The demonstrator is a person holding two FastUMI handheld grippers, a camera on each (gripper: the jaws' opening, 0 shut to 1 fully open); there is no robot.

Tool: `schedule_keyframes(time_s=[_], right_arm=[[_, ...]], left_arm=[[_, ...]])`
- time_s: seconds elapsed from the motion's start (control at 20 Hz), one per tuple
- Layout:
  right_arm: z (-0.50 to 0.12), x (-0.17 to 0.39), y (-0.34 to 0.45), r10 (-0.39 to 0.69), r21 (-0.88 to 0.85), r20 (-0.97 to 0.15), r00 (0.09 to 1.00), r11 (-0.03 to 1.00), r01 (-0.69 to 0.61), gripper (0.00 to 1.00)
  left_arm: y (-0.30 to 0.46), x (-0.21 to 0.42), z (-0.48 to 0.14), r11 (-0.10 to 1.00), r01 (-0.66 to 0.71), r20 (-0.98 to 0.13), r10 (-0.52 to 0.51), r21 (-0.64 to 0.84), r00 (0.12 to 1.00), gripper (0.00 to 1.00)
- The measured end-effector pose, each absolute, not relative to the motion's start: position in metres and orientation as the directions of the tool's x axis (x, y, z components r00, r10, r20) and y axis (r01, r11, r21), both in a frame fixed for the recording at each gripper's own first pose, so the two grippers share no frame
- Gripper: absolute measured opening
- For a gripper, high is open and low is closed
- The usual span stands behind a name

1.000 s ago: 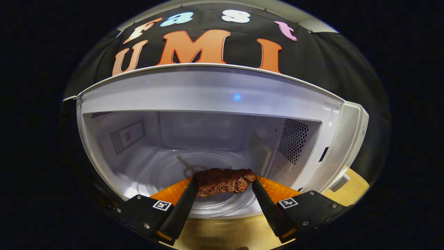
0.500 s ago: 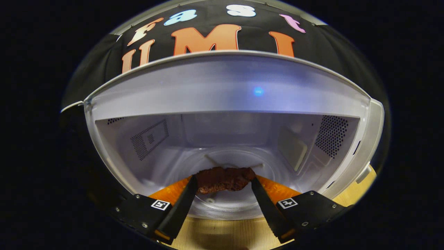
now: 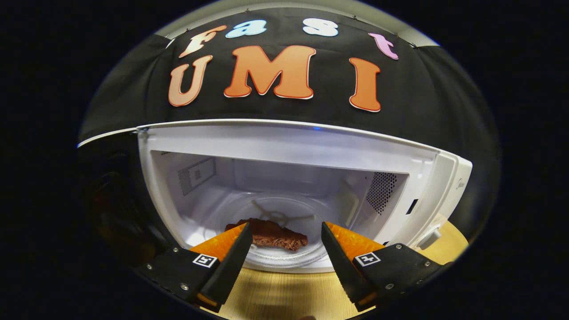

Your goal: Open the microwave oven with the left hand, put the food in, and close the microwave oven.

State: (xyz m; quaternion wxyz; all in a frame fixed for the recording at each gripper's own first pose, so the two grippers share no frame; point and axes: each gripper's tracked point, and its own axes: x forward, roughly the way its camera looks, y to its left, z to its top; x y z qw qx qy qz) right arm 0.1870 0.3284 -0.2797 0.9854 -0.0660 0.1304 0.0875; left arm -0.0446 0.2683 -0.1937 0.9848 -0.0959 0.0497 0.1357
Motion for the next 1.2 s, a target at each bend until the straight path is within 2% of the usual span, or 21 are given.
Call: schedule_keyframes(time_s=[0.15, 0.45, 0.85, 1.2], right_arm=[[-0.242, 0.16, 0.319, 0.206, -0.115, -0.194, 0.959, 0.966, -0.231, 0.95], [-0.193, 0.106, 0.265, 0.258, -0.069, -0.167, 0.952, 0.96, -0.272, 0.95], [-0.133, 0.06, 0.124, 0.136, -0.068, -0.084, 0.987, 0.988, -0.141, 0.95], [-0.122, 0.017, 0.05, 0.088, -0.04, -0.048, 0.995, 0.995, -0.09, 0.95]], left_arm=[[0.252, -0.04, -0.192, 0.953, -0.252, -0.119, 0.234, -0.17, 0.965, 0.98], [0.222, -0.036, -0.18, 0.971, -0.203, -0.078, 0.194, -0.127, 0.978, 0.98], [0.18, -0.033, -0.2, 0.982, -0.178, -0.113, 0.171, -0.059, 0.979, 0.98], [0.124, -0.032, -0.213, 0.994, -0.112, -0.152, 0.11, -0.005, 0.982, 0.98]])
